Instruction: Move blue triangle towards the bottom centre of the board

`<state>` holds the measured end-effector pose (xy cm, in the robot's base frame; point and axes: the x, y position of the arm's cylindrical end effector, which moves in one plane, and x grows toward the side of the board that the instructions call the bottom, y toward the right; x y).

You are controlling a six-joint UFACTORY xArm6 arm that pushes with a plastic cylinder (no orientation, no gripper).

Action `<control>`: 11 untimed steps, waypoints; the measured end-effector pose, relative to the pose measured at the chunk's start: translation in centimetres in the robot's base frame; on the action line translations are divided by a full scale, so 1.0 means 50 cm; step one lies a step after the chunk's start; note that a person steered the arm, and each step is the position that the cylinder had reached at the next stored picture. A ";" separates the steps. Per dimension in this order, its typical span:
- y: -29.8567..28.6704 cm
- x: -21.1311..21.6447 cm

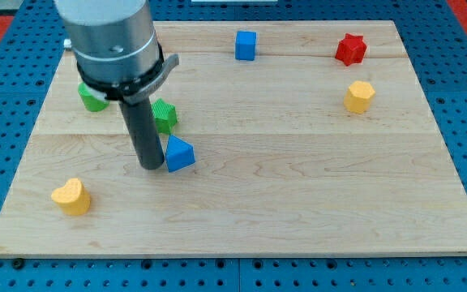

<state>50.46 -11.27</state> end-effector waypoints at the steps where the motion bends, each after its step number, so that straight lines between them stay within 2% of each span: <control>1: 0.000 0.009; 2: -0.060 -0.008; 4: -0.005 -0.076; 5: 0.084 -0.036; 6: 0.152 -0.033; 7: 0.162 -0.038; 9: 0.185 0.026; 11: 0.192 0.010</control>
